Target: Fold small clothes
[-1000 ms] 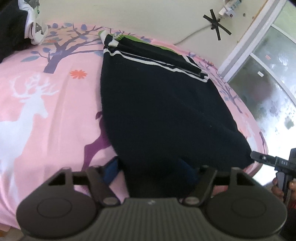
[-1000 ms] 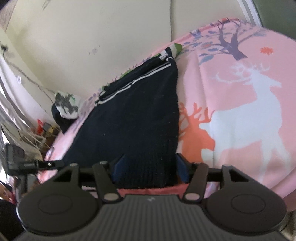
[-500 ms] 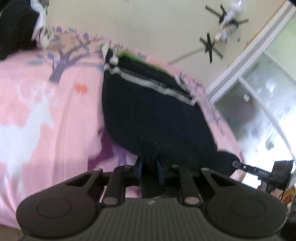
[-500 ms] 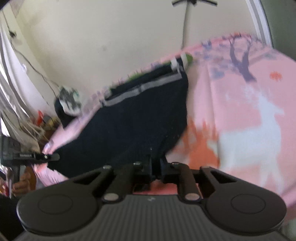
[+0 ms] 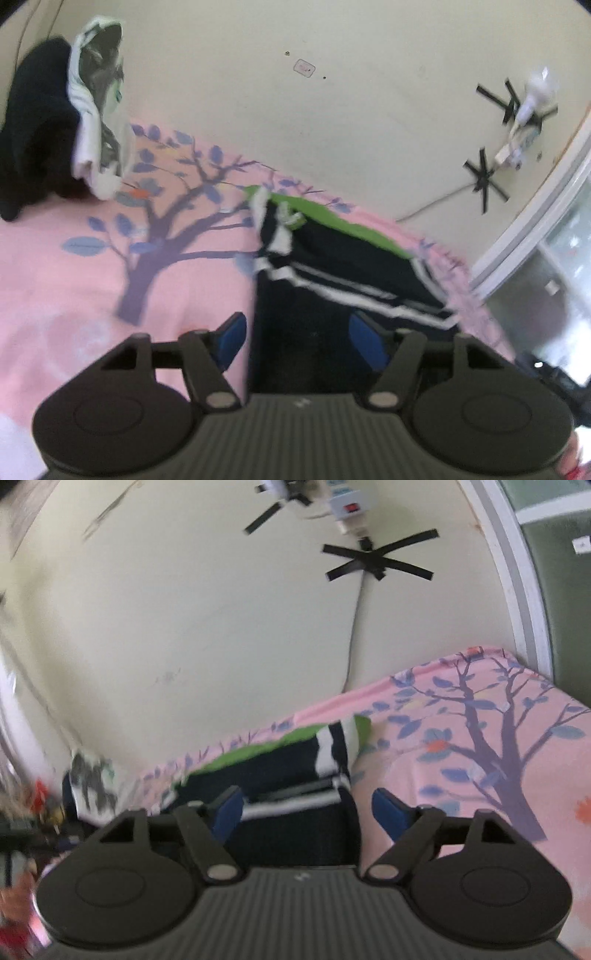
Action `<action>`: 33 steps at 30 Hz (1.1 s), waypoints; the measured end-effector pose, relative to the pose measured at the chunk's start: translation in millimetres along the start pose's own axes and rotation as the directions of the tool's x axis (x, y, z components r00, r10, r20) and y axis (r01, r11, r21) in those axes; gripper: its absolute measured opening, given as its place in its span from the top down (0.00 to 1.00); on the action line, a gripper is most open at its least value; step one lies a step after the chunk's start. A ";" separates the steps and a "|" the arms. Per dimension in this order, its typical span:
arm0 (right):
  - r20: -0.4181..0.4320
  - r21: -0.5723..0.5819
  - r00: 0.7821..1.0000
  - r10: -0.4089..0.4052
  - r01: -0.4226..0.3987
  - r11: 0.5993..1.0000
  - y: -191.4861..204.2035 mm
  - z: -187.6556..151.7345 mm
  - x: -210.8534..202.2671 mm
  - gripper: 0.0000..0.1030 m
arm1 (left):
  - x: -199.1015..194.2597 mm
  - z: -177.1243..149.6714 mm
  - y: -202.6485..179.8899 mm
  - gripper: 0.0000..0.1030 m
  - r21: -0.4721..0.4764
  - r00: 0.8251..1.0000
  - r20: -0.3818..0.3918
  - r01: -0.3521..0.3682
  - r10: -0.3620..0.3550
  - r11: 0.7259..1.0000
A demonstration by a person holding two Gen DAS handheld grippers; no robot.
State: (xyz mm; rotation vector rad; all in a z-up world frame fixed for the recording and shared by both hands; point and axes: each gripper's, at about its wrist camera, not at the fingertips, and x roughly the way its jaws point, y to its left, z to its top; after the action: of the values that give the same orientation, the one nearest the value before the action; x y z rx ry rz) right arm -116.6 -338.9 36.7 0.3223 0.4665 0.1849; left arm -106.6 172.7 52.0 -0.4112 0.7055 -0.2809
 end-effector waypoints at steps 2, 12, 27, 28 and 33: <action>-0.025 -0.060 0.999 -0.024 0.023 0.998 4.5 -6.9 6.1 0.22 | 9.3 -1.8 -6.6 0.38 0.049 1.000 -0.022 -0.018 0.019 0.999; -0.115 -0.183 0.990 -0.084 0.062 0.981 18.9 -12.1 65.6 0.44 | 78.1 -6.8 -51.8 0.82 0.283 0.987 -0.069 -0.122 0.147 0.951; -0.076 -0.045 0.978 -0.194 0.191 0.981 6.1 -34.4 74.4 1.00 | 101.7 2.4 -5.8 0.86 0.123 1.000 0.003 0.001 -0.002 0.992; -0.079 -0.025 0.979 -0.187 0.186 0.982 3.3 -33.5 75.3 1.00 | 97.3 2.8 -4.8 0.84 0.124 1.000 0.022 0.012 -0.015 0.992; -0.100 0.038 0.984 -0.150 0.155 0.987 2.2 -27.7 78.3 0.84 | 88.5 -0.3 -9.9 0.78 0.167 0.999 0.028 0.019 -0.024 0.986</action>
State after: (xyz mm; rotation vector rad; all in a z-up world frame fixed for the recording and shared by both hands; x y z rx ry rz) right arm -61.1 -310.2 -18.0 0.3215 0.5897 0.0407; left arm -43.4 129.9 6.2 -0.2631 0.6432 -0.3510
